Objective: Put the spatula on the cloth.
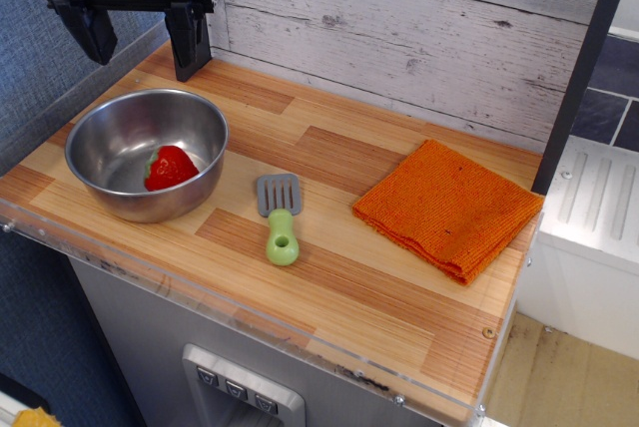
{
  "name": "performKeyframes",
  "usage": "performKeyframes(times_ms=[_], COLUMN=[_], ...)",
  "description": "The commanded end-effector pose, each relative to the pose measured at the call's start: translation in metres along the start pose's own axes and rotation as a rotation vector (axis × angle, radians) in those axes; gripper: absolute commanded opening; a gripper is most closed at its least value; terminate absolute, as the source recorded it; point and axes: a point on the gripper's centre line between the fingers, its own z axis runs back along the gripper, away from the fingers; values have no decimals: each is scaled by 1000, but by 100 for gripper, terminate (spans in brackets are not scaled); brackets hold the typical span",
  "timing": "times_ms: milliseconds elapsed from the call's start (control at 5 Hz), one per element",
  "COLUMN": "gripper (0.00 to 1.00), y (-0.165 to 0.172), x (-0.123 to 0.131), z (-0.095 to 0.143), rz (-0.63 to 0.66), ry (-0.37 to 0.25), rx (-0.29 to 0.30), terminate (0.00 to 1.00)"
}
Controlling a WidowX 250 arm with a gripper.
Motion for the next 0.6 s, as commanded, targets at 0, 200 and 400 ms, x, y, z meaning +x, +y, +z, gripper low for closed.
performKeyframes(times_ms=[0, 200, 400], gripper=[100, 100, 100], y=[0, -21, -43], x=[0, -13, -22], z=[0, 7, 9], rz=[0, 2, 1], ry=[0, 3, 14], rx=[0, -5, -11], terminate=[0, 0, 0])
